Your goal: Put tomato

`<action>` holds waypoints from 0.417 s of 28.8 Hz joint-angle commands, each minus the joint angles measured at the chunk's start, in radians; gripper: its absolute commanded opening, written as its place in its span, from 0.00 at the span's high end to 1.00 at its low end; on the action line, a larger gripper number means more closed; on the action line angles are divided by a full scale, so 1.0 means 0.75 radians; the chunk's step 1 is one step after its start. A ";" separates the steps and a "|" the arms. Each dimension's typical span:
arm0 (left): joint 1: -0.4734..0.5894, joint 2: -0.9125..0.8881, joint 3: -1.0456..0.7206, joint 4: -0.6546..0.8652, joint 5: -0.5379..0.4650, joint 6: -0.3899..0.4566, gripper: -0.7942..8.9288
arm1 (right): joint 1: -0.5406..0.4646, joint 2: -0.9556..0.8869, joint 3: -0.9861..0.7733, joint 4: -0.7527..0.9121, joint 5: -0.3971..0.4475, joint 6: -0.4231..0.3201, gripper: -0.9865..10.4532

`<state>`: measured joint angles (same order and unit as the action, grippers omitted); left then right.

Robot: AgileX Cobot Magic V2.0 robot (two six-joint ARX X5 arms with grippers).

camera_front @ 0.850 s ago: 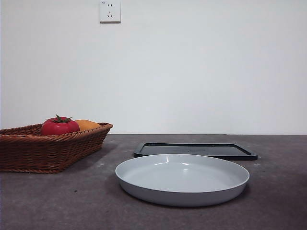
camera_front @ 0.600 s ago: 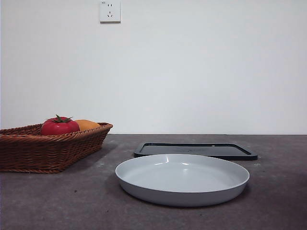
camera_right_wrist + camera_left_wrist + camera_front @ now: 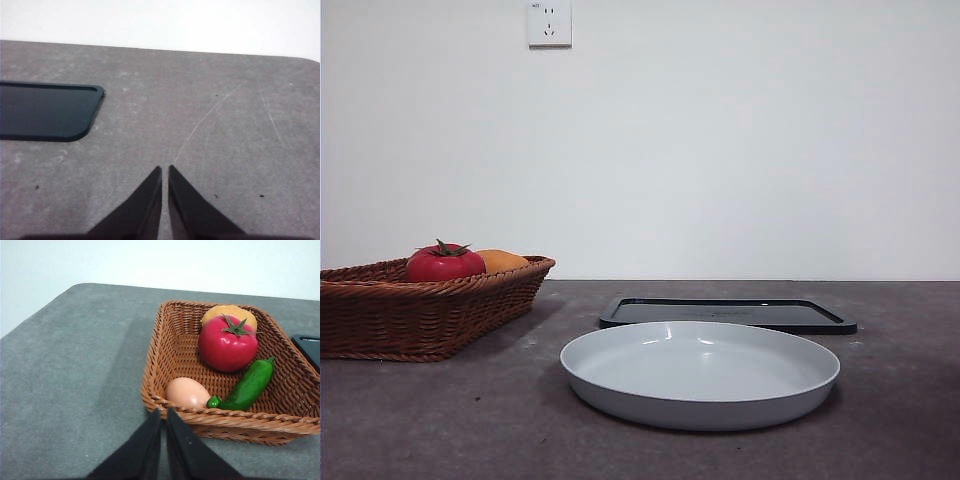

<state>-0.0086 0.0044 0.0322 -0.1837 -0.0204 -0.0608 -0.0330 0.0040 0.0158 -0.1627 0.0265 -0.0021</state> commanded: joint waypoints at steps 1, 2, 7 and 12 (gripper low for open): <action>0.002 -0.002 -0.026 -0.003 0.004 0.020 0.90 | -0.002 -0.001 -0.007 0.007 -0.003 0.062 0.90; 0.002 -0.002 -0.021 -0.003 0.004 0.019 0.90 | -0.002 -0.001 -0.006 0.008 -0.003 0.072 0.90; 0.002 -0.002 0.062 -0.002 0.004 -0.014 0.90 | -0.002 -0.001 0.021 0.007 -0.007 0.152 0.90; 0.002 0.004 0.170 -0.004 0.004 -0.124 0.90 | -0.001 0.001 0.123 0.006 -0.007 0.263 0.90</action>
<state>-0.0086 0.0048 0.1417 -0.1947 -0.0204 -0.1013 -0.0330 0.0044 0.0792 -0.1753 0.0227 0.1429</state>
